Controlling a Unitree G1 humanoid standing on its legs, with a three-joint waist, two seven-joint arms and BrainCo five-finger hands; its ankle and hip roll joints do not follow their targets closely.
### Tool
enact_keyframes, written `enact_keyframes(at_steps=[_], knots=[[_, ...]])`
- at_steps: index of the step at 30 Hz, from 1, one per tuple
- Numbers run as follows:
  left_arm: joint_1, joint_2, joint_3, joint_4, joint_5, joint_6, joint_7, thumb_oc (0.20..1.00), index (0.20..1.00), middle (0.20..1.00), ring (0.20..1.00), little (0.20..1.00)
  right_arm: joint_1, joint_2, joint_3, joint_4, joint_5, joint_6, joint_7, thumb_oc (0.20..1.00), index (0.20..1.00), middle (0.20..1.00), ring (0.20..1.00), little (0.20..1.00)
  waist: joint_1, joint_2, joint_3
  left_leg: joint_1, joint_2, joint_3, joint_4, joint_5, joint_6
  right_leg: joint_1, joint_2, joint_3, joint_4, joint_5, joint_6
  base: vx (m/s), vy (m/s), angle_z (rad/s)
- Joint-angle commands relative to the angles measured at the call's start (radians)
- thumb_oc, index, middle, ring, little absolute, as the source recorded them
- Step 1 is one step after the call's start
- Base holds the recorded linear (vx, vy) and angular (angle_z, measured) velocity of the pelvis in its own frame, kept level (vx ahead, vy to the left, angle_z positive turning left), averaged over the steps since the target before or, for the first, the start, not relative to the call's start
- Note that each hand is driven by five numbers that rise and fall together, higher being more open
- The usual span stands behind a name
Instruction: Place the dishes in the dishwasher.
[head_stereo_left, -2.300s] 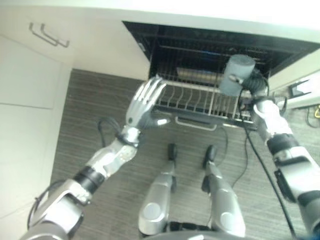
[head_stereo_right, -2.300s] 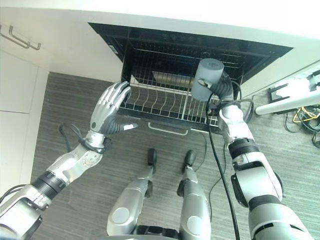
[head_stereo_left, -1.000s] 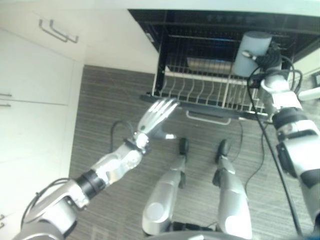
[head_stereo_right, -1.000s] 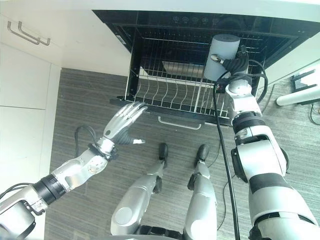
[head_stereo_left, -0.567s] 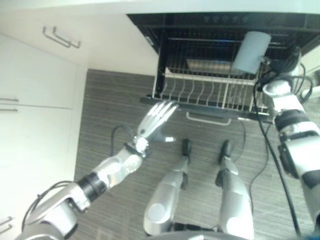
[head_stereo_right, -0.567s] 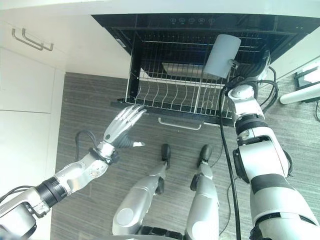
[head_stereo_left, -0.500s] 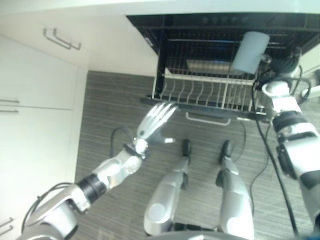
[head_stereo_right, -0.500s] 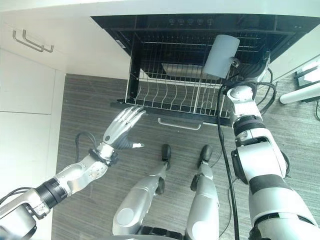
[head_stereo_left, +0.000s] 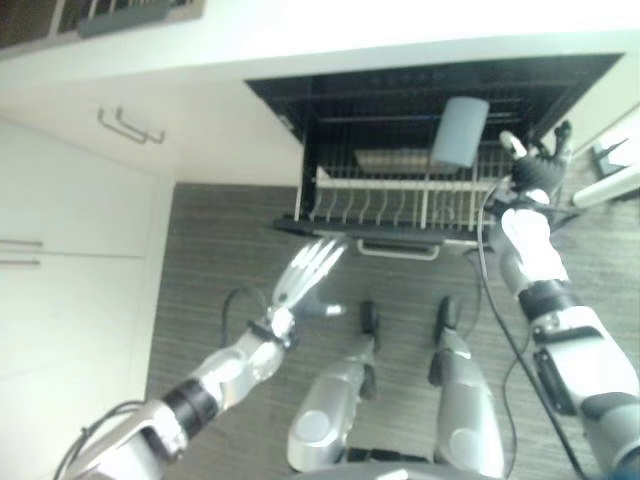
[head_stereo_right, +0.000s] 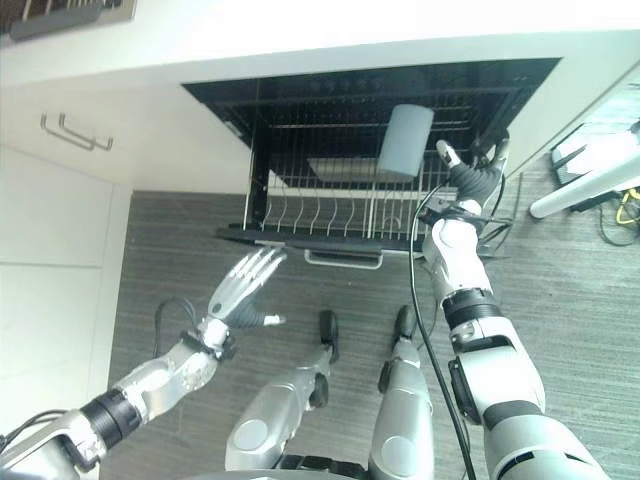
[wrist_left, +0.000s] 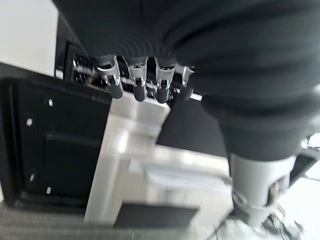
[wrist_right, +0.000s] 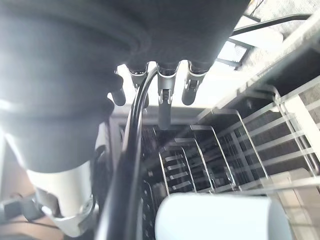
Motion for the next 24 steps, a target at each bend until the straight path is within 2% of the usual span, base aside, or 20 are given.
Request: enact_keyframes(at_steps=[1, 3, 8, 9, 12, 13, 16, 17, 18, 19, 21, 22, 23, 24], knots=[[0.025, 0.009, -0.012, 0.014, 0.046, -0.017, 0.012, 1.0, 1.0, 1.0, 1.0, 1.0, -0.004, -0.015, -0.038, -0.057, -0.016, -0.074, -0.026, 1.0, 1.0, 1.0, 1.0, 1.0, -0.007, -0.045, 0.013, 0.032, 0.071, 0.059, 0.062, -0.11, -0.013, 0.07, -0.092, 0.031, 0.08, -0.13, 0.097, -0.02, -0.072, -0.06], [0.041, 0.004, -0.002, 0.049, 0.043, -0.011, -0.003, 1.0, 1.0, 1.0, 1.0, 1.0, 0.045, -0.019, -0.051, -0.068, -0.003, -0.085, -0.046, 1.0, 1.0, 1.0, 1.0, 1.0, -0.017, -0.068, -0.011, 0.08, 0.084, 0.072, 0.055, -0.118, -0.019, 0.132, -0.081, 0.025, 0.043, -0.127, 0.096, 0.0, -0.13, -0.06], [0.082, 0.007, 0.014, 0.087, 0.036, 0.0, -0.056, 1.0, 1.0, 1.0, 1.0, 1.0, 0.133, -0.052, -0.105, -0.081, 0.03, -0.099, -0.043, 1.0, 1.0, 1.0, 1.0, 1.0, -0.024, -0.104, -0.086, 0.159, 0.112, 0.095, 0.034, -0.126, -0.031, 0.239, -0.055, 0.009, -0.024, -0.132, 0.093, 0.06, -0.167, -0.12], [0.108, 0.006, 0.027, 0.11, 0.034, -0.004, -0.077, 1.0, 1.0, 1.0, 1.0, 1.0, 0.179, -0.065, -0.137, -0.096, 0.081, -0.109, -0.03, 1.0, 1.0, 1.0, 1.0, 1.0, -0.029, -0.116, -0.123, 0.186, 0.124, 0.104, 0.029, -0.128, -0.034, 0.272, -0.044, 0.004, -0.044, -0.136, 0.091, 0.08, -0.15, -0.09], [0.143, 0.003, 0.044, 0.14, 0.038, -0.018, -0.103, 1.0, 1.0, 1.0, 1.0, 1.0, 0.242, -0.073, -0.171, -0.121, 0.156, -0.114, 0.022, 1.0, 1.0, 1.0, 1.0, 1.0, -0.034, -0.131, -0.166, 0.214, 0.133, 0.114, 0.025, -0.132, -0.038, 0.307, -0.033, 0.003, -0.067, -0.139, 0.09, 0.08, -0.147, -0.09], [0.168, -0.004, 0.055, 0.164, 0.042, -0.027, -0.111, 1.0, 1.0, 1.0, 1.0, 1.0, 0.296, -0.068, -0.194, -0.14, 0.23, -0.12, 0.093, 1.0, 1.0, 1.0, 1.0, 1.0, -0.038, -0.14, -0.194, 0.231, 0.138, 0.12, 0.023, -0.138, -0.039, 0.327, -0.027, 0.006, -0.08, -0.141, 0.09, 0.12, -0.144, -0.04], [0.226, -0.025, 0.099, 0.239, 0.061, -0.058, -0.105, 1.0, 1.0, 1.0, 1.0, 1.0, 0.462, -0.034, -0.257, -0.19, 0.579, -0.088, 0.411, 1.0, 1.0, 1.0, 1.0, 1.0, -0.059, -0.16, -0.25, 0.268, 0.146, 0.138, 0.014, -0.149, -0.039, 0.362, -0.017, 0.014, -0.103, -0.143, 0.093, 0.09, -0.093, -0.13], [0.236, -0.029, 0.108, 0.258, 0.065, -0.067, -0.099, 1.0, 1.0, 1.0, 1.0, 1.0, 0.492, -0.025, -0.271, -0.19, 0.646, -0.075, 0.472, 1.0, 1.0, 1.0, 1.0, 1.0, -0.065, -0.164, -0.26, 0.275, 0.147, 0.142, 0.011, -0.149, -0.039, 0.367, -0.015, 0.015, -0.107, -0.143, 0.094, 0.04, -0.059, -0.26], [0.245, -0.036, 0.128, 0.295, 0.074, -0.084, -0.089, 1.0, 1.0, 1.0, 1.0, 1.0, 0.547, -0.008, -0.3, -0.181, 0.751, -0.032, 0.558, 1.0, 1.0, 1.0, 1.0, 1.0, -0.078, -0.171, -0.272, 0.284, 0.151, 0.151, 0.009, -0.151, -0.04, 0.373, -0.013, 0.017, -0.11, -0.143, 0.096, 0.01, -0.053, -0.2], [0.249, -0.039, 0.139, 0.313, 0.08, -0.094, -0.088, 1.0, 1.0, 1.0, 1.0, 1.0, 0.585, 0.0, -0.32, -0.162, 0.764, 0.002, 0.603, 1.0, 1.0, 1.0, 1.0, 1.0, -0.085, -0.175, -0.281, 0.289, 0.152, 0.154, 0.009, -0.155, -0.04, 0.377, -0.013, 0.016, -0.11, -0.145, 0.099, -0.01, -0.057, -0.08], [0.244, -0.042, 0.149, 0.339, 0.08, -0.103, -0.092, 1.0, 1.0, 1.0, 1.0, 1.0, 0.661, 0.004, -0.314, -0.082, 0.642, 0.183, 0.713, 1.0, 1.0, 1.0, 1.0, 1.0, -0.097, -0.185, -0.293, 0.297, 0.149, 0.154, 0.009, -0.164, -0.037, 0.384, -0.011, 0.018, -0.112, -0.149, 0.101, -0.03, -0.044, -0.06], [0.239, -0.032, 0.142, 0.341, 0.067, -0.102, -0.095, 1.0, 1.0, 1.0, 1.0, 1.0, 0.679, -0.021, -0.245, 0.005, 0.28, 0.477, 0.792, 1.0, 1.0, 1.0, 1.0, 1.0, -0.102, -0.194, -0.295, 0.304, 0.143, 0.15, 0.01, -0.18, -0.032, 0.395, -0.011, 0.021, -0.117, -0.156, 0.104, -0.05, -0.042, -0.07], [0.234, -0.026, 0.137, 0.339, 0.06, -0.097, -0.094, 1.0, 1.0, 1.0, 1.0, 1.0, 0.683, -0.048, -0.165, 0.073, -0.004, 0.583, 0.863, 1.0, 1.0, 1.0, 1.0, 1.0, -0.1, -0.2, -0.293, 0.303, 0.139, 0.151, 0.01, -0.181, -0.029, 0.398, -0.014, 0.021, -0.124, -0.152, 0.105, -0.1, -0.071, -0.07], [0.217, -0.021, 0.136, 0.375, 0.071, -0.122, -0.086, 1.0, 1.0, 1.0, 1.0, 1.0, 0.695, -0.082, -0.056, 0.303, -0.45, 0.522, 1.021, 1.0, 1.0, 1.0, 1.0, 1.0, -0.095, -0.209, -0.289, 0.3, 0.141, 0.154, 0.011, -0.176, -0.029, 0.397, -0.017, 0.019, -0.122, -0.144, 0.111, -0.1, -0.153, -0.1]])
